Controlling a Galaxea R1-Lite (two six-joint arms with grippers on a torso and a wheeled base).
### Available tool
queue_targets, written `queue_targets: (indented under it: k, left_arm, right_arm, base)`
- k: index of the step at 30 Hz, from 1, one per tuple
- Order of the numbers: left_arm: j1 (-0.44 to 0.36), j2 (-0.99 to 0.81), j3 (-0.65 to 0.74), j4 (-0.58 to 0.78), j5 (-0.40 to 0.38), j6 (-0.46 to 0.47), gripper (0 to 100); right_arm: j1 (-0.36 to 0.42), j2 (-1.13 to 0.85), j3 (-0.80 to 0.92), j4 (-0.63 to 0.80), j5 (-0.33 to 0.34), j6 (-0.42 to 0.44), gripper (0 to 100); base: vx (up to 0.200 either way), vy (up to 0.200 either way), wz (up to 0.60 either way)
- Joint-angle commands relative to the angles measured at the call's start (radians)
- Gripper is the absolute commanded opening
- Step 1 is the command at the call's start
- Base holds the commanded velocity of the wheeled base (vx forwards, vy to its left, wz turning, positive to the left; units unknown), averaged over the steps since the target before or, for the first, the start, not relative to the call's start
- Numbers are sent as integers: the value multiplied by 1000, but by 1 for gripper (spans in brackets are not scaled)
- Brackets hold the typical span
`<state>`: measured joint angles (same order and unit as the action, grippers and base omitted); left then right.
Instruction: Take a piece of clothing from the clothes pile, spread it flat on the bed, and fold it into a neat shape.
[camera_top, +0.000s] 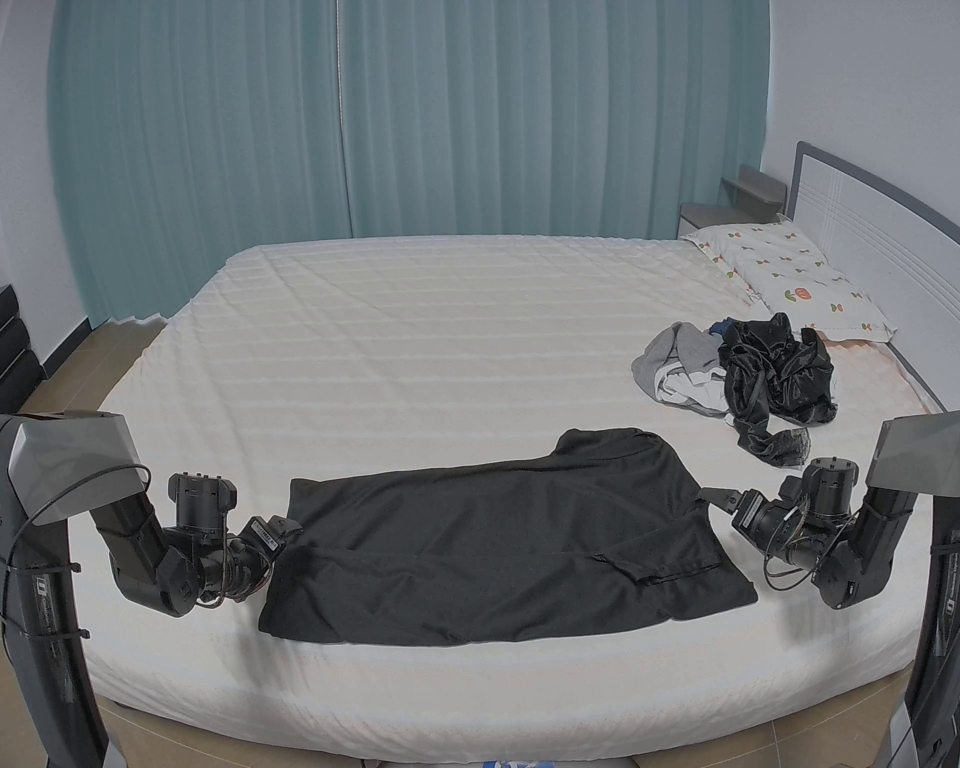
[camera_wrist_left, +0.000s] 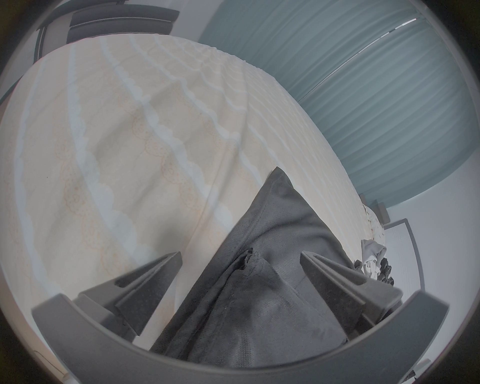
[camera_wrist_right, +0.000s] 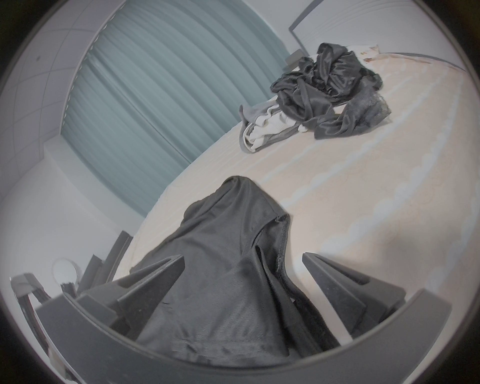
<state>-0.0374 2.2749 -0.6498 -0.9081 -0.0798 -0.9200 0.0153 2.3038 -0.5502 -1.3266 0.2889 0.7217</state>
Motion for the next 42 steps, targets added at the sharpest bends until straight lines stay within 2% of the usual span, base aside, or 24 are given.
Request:
queue_targets:
  k: [1, 4, 9, 19, 32, 38, 42]
  left_arm:
    - [19, -25, 1, 0, -55, -48, 100]
    - [31, -37, 13, 0, -83, -49, 100]
    - [31, -35, 15, -2, -83, -48, 100]
    - [28, -29, 15, -3, -80, -42, 100]
    - [25, -26, 16, -3, -74, -37, 100]
    - [25, -26, 16, -5, -74, -37, 100]
    - [25, -26, 16, -5, -74, -37, 100]
  right_arm:
    - [83, -136, 131, 21, -30, 153, 100]
    - [129, -144, 156, 26, -86, 265, 100]
    - [175, -115, 173, 33, -125, 323, 100]
    - [215, -12, 150, 17, -182, 331, 100]
    - [222, 22, 93, 17, -197, 366, 100]
    - [233, 69, 56, 10, -283, 360, 100]
    - [238, 74, 50, -5, -286, 361, 100]
  base:
    - [0, 0, 0]
    - [0, 0, 0]
    - [0, 0, 0]
    - [0, 0, 0]
    - [0, 0, 0]
    - [0, 0, 0]
    - [0, 0, 0]
